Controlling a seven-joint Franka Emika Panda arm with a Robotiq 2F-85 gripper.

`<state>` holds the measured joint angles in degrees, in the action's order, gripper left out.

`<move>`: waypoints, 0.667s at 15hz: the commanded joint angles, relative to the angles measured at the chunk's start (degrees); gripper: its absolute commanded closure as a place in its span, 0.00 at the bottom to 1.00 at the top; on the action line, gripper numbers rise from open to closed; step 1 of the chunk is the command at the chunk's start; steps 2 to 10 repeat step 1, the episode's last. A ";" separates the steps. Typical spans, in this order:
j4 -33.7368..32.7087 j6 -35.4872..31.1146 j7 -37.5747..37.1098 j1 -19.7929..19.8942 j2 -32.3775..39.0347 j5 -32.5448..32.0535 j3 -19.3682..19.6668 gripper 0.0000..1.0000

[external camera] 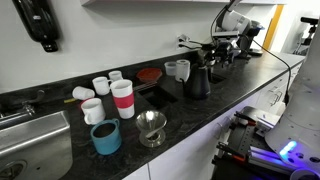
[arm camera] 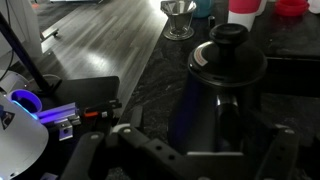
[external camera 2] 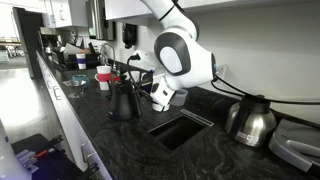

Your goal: Twist the teapot ninety degrees.

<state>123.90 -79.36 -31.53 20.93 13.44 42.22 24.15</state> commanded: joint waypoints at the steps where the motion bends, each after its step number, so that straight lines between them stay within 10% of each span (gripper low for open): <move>1: -0.16 0.13 0.03 0.12 0.12 -0.03 -0.08 0.00; 10: -0.16 0.13 0.03 0.12 0.12 -0.03 -0.08 0.00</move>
